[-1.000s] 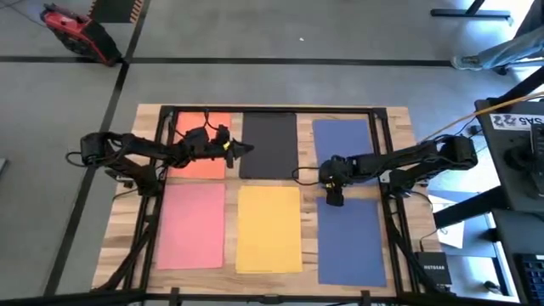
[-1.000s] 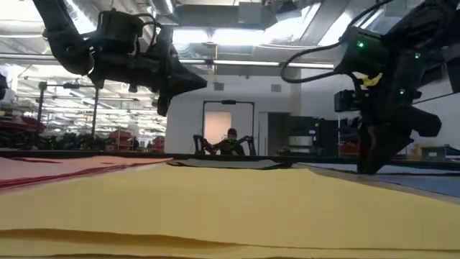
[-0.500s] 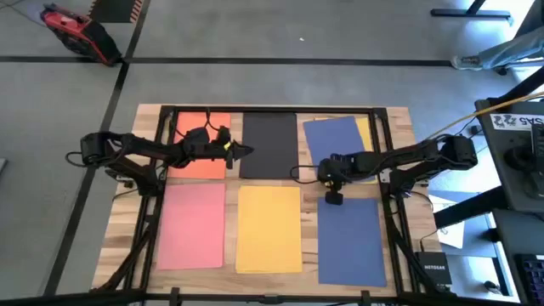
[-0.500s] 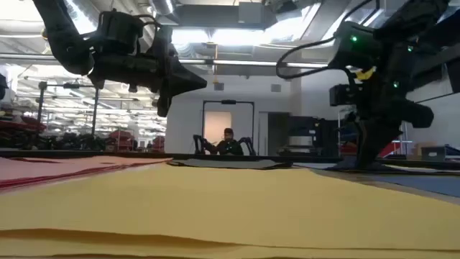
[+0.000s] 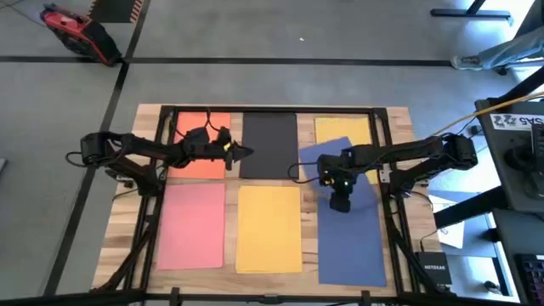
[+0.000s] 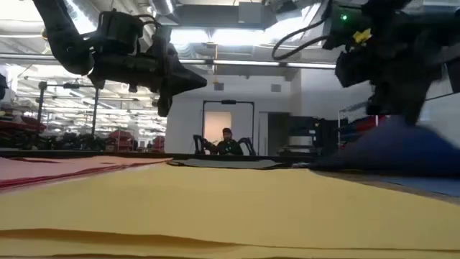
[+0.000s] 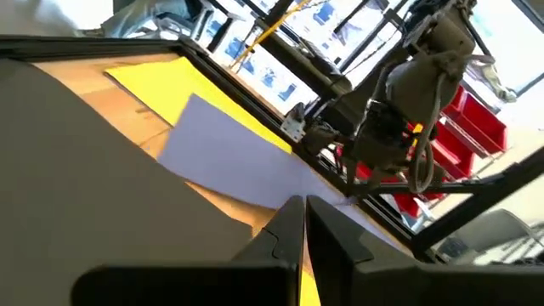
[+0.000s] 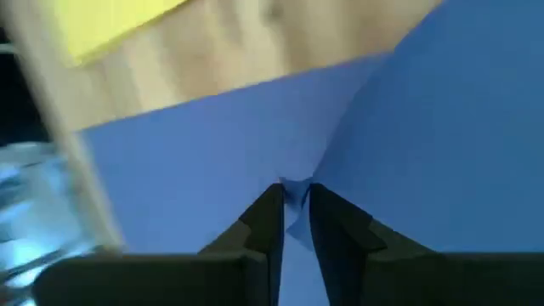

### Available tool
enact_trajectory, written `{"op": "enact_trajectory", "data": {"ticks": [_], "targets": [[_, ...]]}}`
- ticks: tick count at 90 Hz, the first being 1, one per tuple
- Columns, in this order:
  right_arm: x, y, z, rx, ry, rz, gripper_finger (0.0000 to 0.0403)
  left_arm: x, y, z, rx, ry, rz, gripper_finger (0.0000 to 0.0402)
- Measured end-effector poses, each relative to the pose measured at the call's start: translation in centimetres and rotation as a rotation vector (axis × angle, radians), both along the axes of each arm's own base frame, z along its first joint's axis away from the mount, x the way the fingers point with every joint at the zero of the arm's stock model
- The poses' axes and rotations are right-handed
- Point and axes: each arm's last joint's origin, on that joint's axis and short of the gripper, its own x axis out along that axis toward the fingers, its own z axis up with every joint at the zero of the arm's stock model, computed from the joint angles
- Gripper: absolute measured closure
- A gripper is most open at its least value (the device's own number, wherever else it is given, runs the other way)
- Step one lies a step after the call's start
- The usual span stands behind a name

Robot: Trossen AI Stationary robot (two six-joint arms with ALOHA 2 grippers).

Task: Organize paper
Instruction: Stack the blue color paper on top of the other blue color paper

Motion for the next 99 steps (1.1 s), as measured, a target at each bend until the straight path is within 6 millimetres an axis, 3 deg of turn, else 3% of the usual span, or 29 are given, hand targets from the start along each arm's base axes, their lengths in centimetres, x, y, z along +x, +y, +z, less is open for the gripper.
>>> {"op": "enact_trajectory", "data": {"ticks": [20,60,81,99], "targets": [[0.0,2.4,0.1,0.162,0.078,-0.009,0.0400,0.0,0.0,0.0,-0.017,-0.004,-0.004,0.0402],[0.7,6.9,0.9,0.420,0.219,-0.087,0.0402,0.0,-0.1,0.3,-0.029,-0.031,-0.048,0.0402],[0.1,9.7,-0.2,0.486,0.350,-0.193,0.0403,0.0,-0.1,0.3,-0.073,-0.034,-0.045,0.0402],[-0.6,11.7,-1.5,0.510,0.466,-0.395,0.0403,0.0,-0.1,0.3,-0.093,-0.036,-0.043,0.0402]]}}
